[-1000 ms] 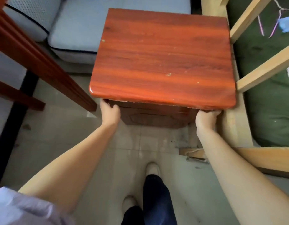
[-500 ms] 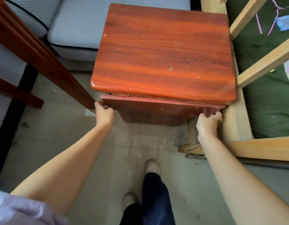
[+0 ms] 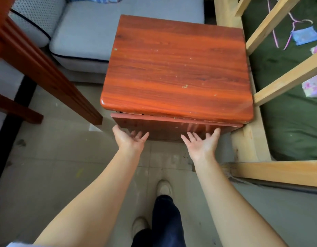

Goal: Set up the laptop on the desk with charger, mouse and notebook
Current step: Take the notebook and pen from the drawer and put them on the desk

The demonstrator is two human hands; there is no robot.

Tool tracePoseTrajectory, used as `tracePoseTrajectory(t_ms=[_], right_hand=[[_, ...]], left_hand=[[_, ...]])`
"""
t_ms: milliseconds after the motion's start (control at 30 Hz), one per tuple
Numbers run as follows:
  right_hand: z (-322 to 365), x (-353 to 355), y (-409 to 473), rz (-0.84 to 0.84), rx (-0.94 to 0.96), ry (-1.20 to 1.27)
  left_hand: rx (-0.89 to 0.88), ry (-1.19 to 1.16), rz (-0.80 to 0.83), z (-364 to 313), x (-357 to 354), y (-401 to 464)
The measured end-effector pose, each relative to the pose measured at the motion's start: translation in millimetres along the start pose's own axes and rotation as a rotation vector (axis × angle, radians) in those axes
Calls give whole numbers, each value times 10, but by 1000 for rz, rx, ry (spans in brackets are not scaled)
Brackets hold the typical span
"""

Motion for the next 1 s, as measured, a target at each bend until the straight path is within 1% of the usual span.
tracePoseTrajectory(t_ms=[67, 100, 200, 367, 467, 567, 667, 800, 933, 1000], right_hand=[[-59, 69, 147, -51, -45, 131], [-78, 78, 225, -70, -67, 154], [-134, 100, 399, -78, -111, 140], [-164, 218, 378, -94, -98, 142], [-184, 355, 270, -128, -91, 157], [-231, 601, 133, -147, -97, 148], [-280, 788, 97, -133, -112, 102], [-322, 862, 230, -113, -83, 95], [-369, 968, 266, -95, -85, 89], [-331, 997, 269, -41, -93, 80]], left_hand=[[69, -45, 3, 51, 46, 139], [88, -53, 13, 69, 25, 213], [107, -77, -13, 102, -14, 367], [75, -17, -27, 167, 77, 329], [60, -38, -80, 188, 239, 211], [80, -45, -116, 258, 483, 98], [108, -35, -104, 303, 658, 118], [180, -96, -16, 367, 706, 304], [220, -127, -32, 430, 885, 410], [217, -114, -7, 409, 911, 415]])
Point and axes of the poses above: each hand's wrist, its own y-axis towards the middle knuckle, its own x-axis out of the back of the hand, z = x × y, the point moved 7 cm from there along y, towards the middle knuckle, and after that the axes turned 9 degrees about x, right-handed, at the moved point
